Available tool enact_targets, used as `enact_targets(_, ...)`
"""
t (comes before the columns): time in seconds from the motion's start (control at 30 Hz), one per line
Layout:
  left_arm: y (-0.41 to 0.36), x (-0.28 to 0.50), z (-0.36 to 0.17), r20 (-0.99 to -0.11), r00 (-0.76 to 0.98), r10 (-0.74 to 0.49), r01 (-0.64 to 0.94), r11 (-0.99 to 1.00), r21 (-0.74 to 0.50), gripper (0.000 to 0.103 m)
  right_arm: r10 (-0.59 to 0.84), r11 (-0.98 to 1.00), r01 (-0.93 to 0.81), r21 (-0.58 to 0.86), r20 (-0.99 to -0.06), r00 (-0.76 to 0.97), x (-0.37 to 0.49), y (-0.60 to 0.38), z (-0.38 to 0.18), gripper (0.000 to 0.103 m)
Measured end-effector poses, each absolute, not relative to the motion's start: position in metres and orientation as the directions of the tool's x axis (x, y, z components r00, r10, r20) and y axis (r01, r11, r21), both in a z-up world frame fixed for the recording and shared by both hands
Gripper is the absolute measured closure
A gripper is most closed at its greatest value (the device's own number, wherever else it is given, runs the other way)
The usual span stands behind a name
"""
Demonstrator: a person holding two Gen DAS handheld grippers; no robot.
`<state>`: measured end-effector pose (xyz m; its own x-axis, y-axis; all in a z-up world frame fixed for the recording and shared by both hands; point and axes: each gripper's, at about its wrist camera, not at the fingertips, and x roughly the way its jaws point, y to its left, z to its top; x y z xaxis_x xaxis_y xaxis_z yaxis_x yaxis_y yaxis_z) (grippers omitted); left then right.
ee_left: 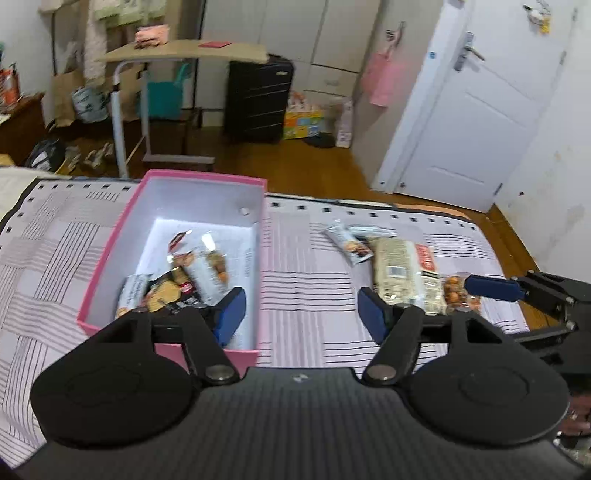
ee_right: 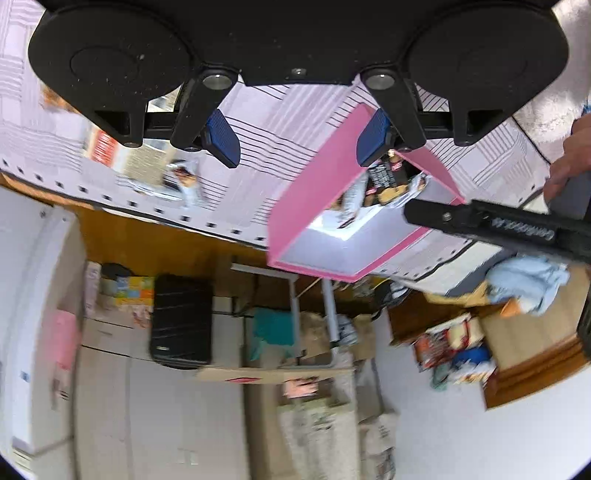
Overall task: Organize snacks
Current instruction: 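Move both tools to the beige noodle bag on the bed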
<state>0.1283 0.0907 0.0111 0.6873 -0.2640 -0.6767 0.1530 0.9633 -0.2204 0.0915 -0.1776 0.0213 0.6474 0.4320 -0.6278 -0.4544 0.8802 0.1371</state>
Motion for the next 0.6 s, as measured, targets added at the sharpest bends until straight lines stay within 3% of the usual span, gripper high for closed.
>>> enact_targets(0.37, 0.029, 0.157, 0.003, -0.671, 0.707, -0.222, 0.122, 0.973, -0.194, 0.006, 0.410, 0.912, -0.323, 0.254, -0.614, 0.674, 0.126, -0.251, 0.016, 0.029)
enact_targets(0.6, -0.018, 0.193, -0.023, -0.687, 0.687, -0.238, 0.185, 0.971, -0.151, 0.005, 0.403, 0.904, -0.182, 0.387, -0.627, 0.667, 0.163, -0.285, -0.023, 0.029)
